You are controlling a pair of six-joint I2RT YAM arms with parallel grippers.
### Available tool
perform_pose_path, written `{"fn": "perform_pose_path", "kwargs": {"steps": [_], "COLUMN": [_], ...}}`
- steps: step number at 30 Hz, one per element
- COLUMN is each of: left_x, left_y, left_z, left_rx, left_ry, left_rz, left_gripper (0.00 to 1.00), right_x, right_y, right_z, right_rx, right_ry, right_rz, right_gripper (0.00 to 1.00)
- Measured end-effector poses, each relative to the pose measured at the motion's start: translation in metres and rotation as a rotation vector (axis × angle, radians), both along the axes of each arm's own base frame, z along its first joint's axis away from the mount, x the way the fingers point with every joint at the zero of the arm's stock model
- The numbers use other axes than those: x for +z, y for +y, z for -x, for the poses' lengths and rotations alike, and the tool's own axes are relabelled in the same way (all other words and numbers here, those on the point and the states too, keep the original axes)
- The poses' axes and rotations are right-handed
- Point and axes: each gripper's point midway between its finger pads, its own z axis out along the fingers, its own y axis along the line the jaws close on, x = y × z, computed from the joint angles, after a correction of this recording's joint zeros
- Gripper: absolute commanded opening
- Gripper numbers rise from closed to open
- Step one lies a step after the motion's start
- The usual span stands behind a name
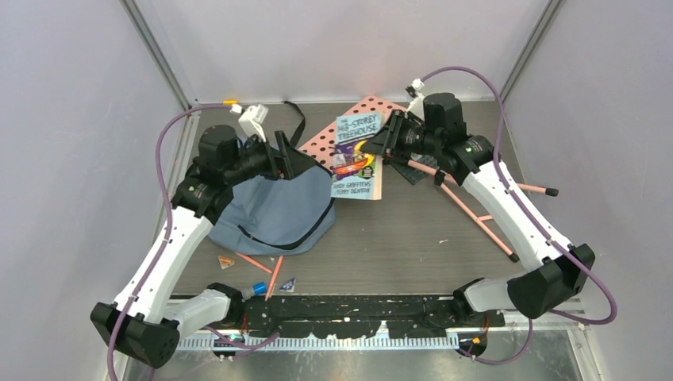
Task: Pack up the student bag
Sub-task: Pick up the book from the center of the board, then place the book in the student bag.
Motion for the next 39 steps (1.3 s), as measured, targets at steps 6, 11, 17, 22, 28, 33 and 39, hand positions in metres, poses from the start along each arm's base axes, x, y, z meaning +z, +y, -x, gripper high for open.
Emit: {"fn": "perform_pose_path", "kwargs": {"steps": [6, 11, 17, 22, 28, 33, 39], "left_x": [-0.09, -0.145, -0.19, -0.222, -0.236, -0.237, -0.233], "left_y": [-0.009, -0.037, -0.03, -0.029, -0.037, -0.034, -0.021], "left_z": [0.004, 0.019, 0.002, -0.006, -0.016, -0.021, -0.026], "left_rx": [0.015, -0.053, 0.021, 0.035, 0.033, 0.048, 0.102], "left_ry": [0.083, 0.13, 0.191, 0.242, 0.263, 0.255, 0.241], "left_rz": [-0.289, -0.47, -0.602, -0.676, -0.713, -0.757, -0.823], "left_gripper": [0.76, 0.78, 0.8, 0.77, 0.74, 0.63, 0.58], "right_x": [-0.045, -0.048, -0.054, -0.066, -0.066, -0.07, -0.07], "right_y": [-0.067, -0.101, -0.114, -0.115, -0.113, -0.112, -0.112], "right_z": [-0.012, -0.001, 0.01, 0.012, 0.011, 0.009, 0.009], "right_rx": [-0.288, -0.39, -0.431, -0.433, -0.432, -0.429, -0.43], "right_ry": [0.041, 0.034, 0.031, 0.064, 0.065, 0.074, 0.075], "right_rz": [0.314, 0.427, 0.444, 0.454, 0.446, 0.452, 0.453], "right_gripper": [0.01, 0.01, 0.01, 0.01, 0.0, 0.01, 0.01]}}
